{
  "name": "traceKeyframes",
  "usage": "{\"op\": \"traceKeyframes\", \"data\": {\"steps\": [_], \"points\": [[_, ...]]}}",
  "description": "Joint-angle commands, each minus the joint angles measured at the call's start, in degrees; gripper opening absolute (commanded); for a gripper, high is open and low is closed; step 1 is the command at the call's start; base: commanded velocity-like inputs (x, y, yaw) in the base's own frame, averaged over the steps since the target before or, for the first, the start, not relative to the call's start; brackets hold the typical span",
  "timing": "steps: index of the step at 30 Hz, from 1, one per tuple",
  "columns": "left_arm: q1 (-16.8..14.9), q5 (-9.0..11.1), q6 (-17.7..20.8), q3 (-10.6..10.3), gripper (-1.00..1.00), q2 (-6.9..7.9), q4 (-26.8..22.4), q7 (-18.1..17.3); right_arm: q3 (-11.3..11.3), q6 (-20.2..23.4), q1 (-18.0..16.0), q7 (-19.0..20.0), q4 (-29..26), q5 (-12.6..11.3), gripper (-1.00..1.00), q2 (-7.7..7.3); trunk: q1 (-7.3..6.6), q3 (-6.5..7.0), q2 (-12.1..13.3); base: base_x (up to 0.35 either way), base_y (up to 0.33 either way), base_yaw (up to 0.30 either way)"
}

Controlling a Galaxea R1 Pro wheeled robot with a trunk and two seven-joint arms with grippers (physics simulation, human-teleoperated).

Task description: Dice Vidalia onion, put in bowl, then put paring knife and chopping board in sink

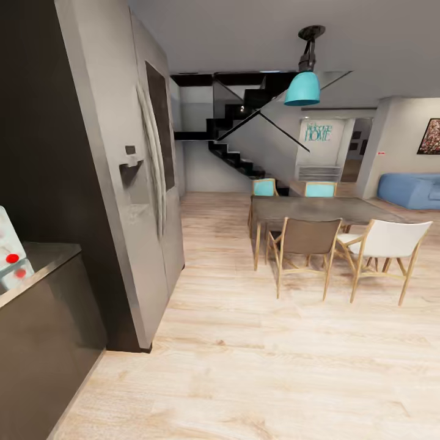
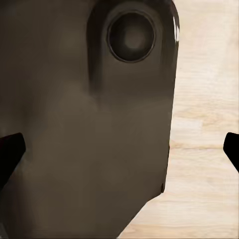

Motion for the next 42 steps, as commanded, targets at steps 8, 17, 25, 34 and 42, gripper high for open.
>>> {"op": "traceKeyframes", "data": {"steps": [8, 17, 25, 34, 42], "points": [[0.42, -0.14, -1.49, 0.21, 1.0, -1.34, -2.58, 0.04, -0.33, -1.54, -1.45, -0.08, -0.22, -0.26, 1.0, -1.42, 0.0, -0.03, -0.02, 0.0, 0.0, 0.0], [0.38, -0.01, -4.27, 0.74, 1.0, -1.55, -5.49, 0.15, 0.06, -4.44, -1.33, -0.09, -0.48, -0.26, 1.0, -1.49, 0.0, -0.03, -0.02, 0.0, 0.0, 0.045], [0.4, 0.0, -4.46, 0.73, 1.0, -1.63, -8.08, 0.09, 0.02, -6.27, -1.32, -0.17, -0.46, -0.26, 1.0, -1.49, 0.0, -0.03, -0.02, 0.0, 0.0, 0.226], [0.4, 0.0, -4.48, 0.72, 1.0, -1.52, -10.19, 0.04, -0.07, -6.55, -1.32, -0.17, -0.44, -0.26, 1.0, -1.49, 0.0, -0.04, -0.02, 0.0, 0.0, 0.21], [0.38, 0.0, -4.48, 0.7, 1.0, -0.89, -10.2, 0.27, -0.01, -7.35, -1.32, -0.1, -0.44, -0.26, 1.0, -1.49, 0.0, -0.16, -0.02, 0.0, 0.0, 0.183]]}}
